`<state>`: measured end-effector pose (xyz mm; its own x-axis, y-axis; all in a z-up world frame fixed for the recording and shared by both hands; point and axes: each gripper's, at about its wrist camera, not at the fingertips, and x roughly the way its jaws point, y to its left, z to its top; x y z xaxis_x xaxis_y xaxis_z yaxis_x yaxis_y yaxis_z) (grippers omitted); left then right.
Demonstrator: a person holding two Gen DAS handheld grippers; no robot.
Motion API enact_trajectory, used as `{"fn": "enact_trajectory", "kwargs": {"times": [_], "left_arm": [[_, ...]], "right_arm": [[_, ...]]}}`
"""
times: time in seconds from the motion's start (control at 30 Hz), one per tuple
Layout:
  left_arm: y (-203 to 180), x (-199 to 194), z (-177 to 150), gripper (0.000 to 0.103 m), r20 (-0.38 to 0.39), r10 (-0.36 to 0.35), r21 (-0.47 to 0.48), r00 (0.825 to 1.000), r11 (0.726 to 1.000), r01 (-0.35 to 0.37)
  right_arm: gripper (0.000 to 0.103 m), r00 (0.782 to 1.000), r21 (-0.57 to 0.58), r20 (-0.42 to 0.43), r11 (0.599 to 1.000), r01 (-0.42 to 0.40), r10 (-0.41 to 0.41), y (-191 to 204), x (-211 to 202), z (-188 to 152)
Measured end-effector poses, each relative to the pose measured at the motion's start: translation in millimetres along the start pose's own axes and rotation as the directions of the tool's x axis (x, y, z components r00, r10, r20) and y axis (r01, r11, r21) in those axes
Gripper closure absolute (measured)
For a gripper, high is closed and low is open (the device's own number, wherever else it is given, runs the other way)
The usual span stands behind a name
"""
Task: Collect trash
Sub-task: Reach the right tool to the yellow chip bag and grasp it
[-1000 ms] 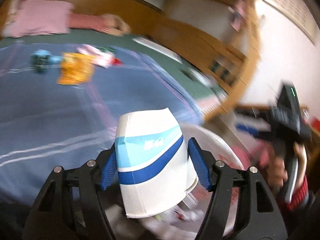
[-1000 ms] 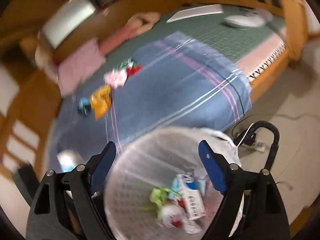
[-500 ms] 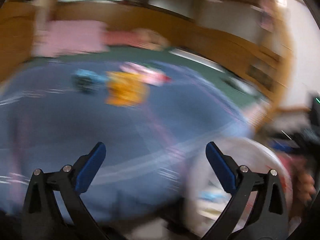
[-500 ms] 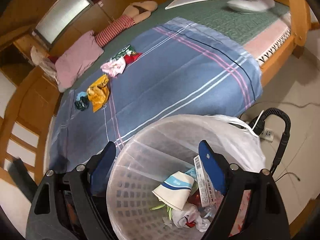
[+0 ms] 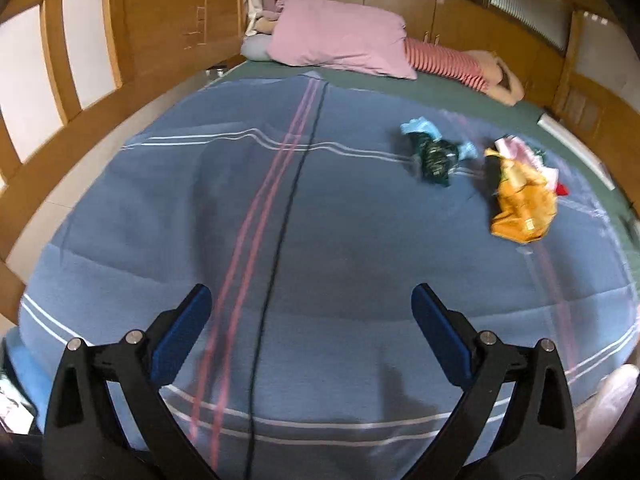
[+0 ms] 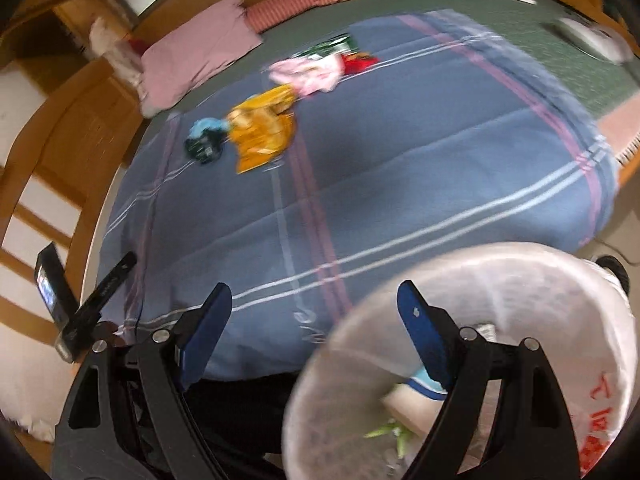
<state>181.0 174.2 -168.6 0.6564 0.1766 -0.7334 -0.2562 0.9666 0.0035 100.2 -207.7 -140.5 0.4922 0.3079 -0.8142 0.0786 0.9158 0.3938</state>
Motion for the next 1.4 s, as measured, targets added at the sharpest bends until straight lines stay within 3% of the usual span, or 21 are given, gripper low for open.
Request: {"fn": "enact_trajectory", "kwargs": {"times": [0.1,0.2,0.37,0.77,1.0,1.27,1.4], "left_arm": [[3,5,-4,0.004,-0.034,0.018,-0.027,0.999,0.999,-0.019],[9,13,-8,0.004,-0.104,-0.018,-0.086,0.994,0.996,0.009],[17,13,-11,0.004,-0.102,-0.023,-0.133,0.995,0.991,0.01],[18,12,-12,0.004,-0.109,-0.042,-0.147,0.993,0.989,0.025],[14,10,-13,0.004,-0.106,-0.045,-0.134,0.993,0.99,0.03],[12,13,-13,0.004,-0.102,-0.027,-0.11,0.994,0.994,0.015],[12,17,-12,0.004,-0.105,-0.024,-0.107,0.994,0.994,0.013]], "right_arm": [[0.02,1.0,-0.032,-0.02,0.999,-0.005,0.004,18,9,-4],[0.02,0.999,-0.032,-0.05,0.999,-0.019,0.018,26,15,-10],[0.02,0.998,-0.018,-0.065,1.0,-0.014,0.013,28,17,-16],[0.02,0.998,-0.023,-0.057,1.0,0.005,-0.007,30,19,-14],[0.02,0.995,-0.058,0.007,0.993,0.1,-0.1,44,54,41],[0.02,0.986,-0.08,0.06,0.984,0.16,-0.156,80,136,131],[0.016,0.97,-0.097,0.107,0.968,0.231,-0.22,93,175,167]]}}
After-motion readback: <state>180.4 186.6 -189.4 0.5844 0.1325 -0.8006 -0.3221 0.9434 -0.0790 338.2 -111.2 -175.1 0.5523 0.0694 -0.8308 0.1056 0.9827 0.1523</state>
